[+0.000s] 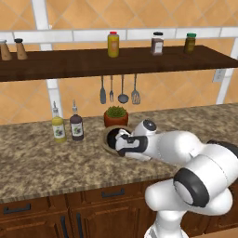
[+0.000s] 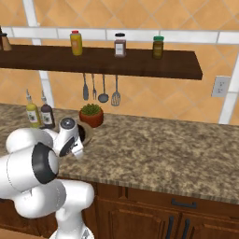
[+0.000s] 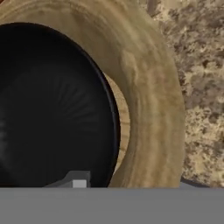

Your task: Pick up the bowls on the counter and stack them on top of one another in the open cabinet. Place the smaller bowl on top of the larger bowl.

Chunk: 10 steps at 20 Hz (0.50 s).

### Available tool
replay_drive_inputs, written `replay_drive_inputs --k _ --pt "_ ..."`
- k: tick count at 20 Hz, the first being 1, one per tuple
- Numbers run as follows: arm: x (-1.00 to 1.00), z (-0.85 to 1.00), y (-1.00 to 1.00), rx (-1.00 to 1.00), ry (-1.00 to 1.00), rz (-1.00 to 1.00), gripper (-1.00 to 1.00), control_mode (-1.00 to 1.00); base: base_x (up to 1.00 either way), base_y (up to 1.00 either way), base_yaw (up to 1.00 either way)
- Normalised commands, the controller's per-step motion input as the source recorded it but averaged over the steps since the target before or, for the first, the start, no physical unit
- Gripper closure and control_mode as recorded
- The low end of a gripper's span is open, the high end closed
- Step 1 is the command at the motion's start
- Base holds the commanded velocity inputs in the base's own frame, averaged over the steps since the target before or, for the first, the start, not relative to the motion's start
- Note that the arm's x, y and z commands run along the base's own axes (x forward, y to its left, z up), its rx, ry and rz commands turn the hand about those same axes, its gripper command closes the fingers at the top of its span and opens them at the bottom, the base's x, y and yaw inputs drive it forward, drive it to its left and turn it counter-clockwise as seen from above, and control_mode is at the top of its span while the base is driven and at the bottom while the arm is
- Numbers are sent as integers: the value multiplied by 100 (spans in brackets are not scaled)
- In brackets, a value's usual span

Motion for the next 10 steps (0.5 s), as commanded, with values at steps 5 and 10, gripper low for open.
replay_drive_inputs --k 5,10 --pt "-56 100 -4 0 0 5 100 -100 0 0 0" --pt "-38 100 0 -3 0 2 100 -100 0 0 0"
